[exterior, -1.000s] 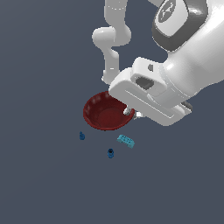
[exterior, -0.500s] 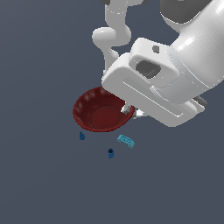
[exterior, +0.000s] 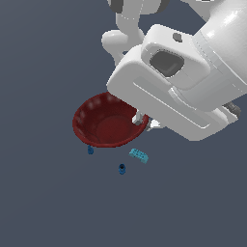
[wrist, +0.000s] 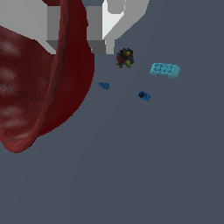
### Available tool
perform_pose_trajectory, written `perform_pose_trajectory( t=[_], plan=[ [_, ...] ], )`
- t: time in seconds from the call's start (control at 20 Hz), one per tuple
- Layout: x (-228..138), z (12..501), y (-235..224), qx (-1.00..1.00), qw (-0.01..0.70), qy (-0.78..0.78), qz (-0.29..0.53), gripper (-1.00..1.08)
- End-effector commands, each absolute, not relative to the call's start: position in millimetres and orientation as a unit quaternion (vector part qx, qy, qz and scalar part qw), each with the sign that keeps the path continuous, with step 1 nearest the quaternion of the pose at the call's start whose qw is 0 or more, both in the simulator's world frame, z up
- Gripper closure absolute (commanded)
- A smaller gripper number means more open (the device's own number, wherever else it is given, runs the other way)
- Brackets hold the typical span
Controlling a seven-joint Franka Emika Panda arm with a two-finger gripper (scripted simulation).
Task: Pick up a designated object from a clutter of objects.
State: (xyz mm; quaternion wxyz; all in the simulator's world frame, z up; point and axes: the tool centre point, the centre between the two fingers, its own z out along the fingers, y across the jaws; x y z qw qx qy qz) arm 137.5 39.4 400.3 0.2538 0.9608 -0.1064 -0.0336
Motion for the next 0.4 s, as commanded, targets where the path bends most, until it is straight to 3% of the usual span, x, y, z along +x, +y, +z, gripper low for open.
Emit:
perform_pose_trajectory(
  t=[0.0, 0.35],
  plan=[
    [139.9, 405.0, 38.5, 0.961, 0.254, -0.107, -0.032, 1.08],
    [142.2, 408.0, 38.0, 0.961, 0.254, -0.107, -0.032, 1.08]
  ],
)
